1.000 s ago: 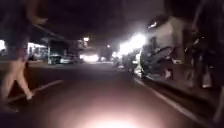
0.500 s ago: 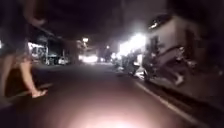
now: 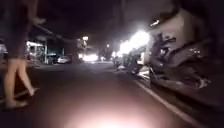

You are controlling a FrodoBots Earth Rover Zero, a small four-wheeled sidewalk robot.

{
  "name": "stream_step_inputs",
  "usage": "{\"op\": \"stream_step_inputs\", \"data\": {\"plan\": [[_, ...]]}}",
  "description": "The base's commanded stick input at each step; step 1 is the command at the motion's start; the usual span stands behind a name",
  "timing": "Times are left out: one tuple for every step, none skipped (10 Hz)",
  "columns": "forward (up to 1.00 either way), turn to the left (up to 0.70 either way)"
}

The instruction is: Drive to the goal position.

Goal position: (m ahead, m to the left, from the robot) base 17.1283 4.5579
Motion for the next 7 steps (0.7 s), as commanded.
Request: {"op": "stream_step_inputs", "data": {"plan": [[1.0, 0.0], [1.0, 0.0], [1.0, 0.0], [1.0, 0.0], [1.0, 0.0], [1.0, 0.0], [1.0, 0.0]]}}
